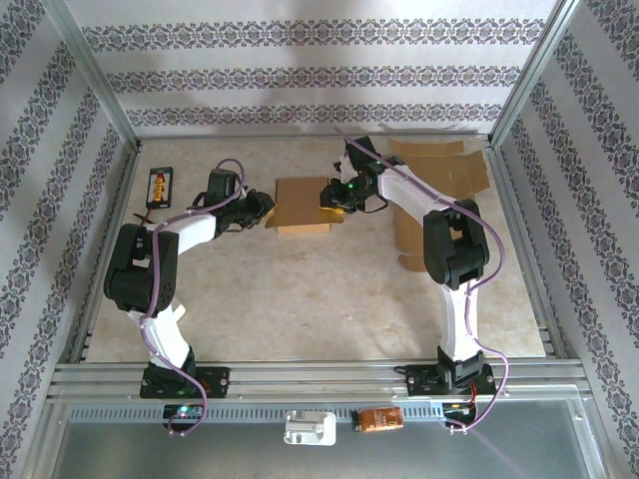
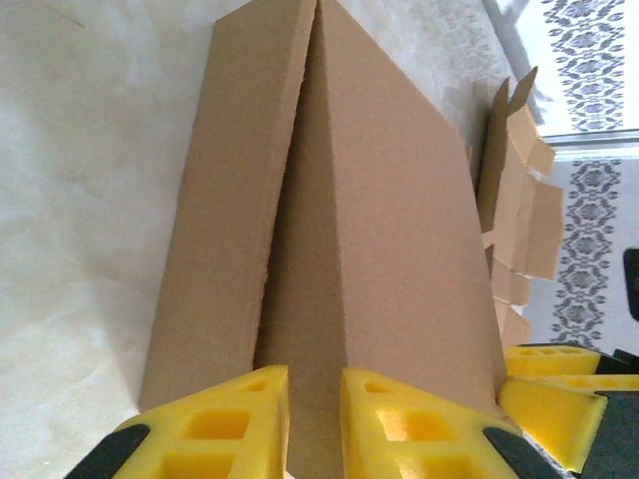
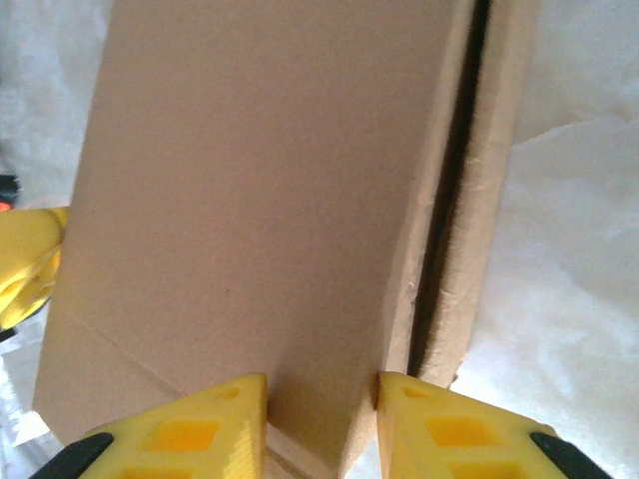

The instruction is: Fold the paper box

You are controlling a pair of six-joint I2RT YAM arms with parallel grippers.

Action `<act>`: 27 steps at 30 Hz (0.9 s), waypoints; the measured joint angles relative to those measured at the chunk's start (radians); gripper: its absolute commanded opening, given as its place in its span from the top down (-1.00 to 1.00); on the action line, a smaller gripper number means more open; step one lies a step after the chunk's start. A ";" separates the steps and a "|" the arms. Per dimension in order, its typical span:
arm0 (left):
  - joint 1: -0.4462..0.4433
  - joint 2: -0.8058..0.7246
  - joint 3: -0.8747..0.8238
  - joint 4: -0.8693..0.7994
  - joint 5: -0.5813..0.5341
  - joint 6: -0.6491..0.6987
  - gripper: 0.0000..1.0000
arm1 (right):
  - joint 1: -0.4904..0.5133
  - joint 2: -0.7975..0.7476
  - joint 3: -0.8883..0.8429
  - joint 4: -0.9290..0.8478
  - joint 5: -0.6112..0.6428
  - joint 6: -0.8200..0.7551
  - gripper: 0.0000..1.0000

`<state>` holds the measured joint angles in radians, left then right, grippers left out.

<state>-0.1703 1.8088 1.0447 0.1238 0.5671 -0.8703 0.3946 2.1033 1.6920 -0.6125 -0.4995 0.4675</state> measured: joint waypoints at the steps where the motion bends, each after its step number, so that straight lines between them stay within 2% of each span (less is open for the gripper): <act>1: -0.005 0.000 0.000 -0.013 -0.016 0.017 0.59 | 0.005 0.000 -0.011 0.004 0.023 -0.004 0.33; 5: -0.023 0.000 0.000 -0.080 -0.075 0.113 0.50 | 0.034 0.000 -0.042 0.003 0.137 -0.042 0.21; 12: -0.039 0.000 0.002 -0.125 -0.086 0.210 0.35 | 0.039 -0.016 -0.042 -0.008 0.183 -0.055 -0.04; 17: -0.040 -0.026 0.014 -0.149 -0.129 0.264 -0.15 | 0.028 -0.052 -0.026 -0.024 0.226 -0.051 -0.29; 19: -0.040 -0.039 0.029 -0.151 -0.145 0.280 -0.25 | 0.024 -0.051 0.002 -0.027 0.236 -0.050 -0.31; 23: -0.040 -0.023 0.086 -0.140 -0.150 0.290 -0.24 | 0.017 -0.021 0.065 -0.027 0.228 -0.048 -0.31; 27: -0.040 0.041 0.116 -0.104 -0.126 0.286 -0.04 | 0.015 0.047 0.087 -0.021 0.204 -0.048 -0.23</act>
<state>-0.2104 1.8496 1.1606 0.0196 0.4416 -0.5842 0.4095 2.1506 1.7786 -0.6331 -0.2958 0.4198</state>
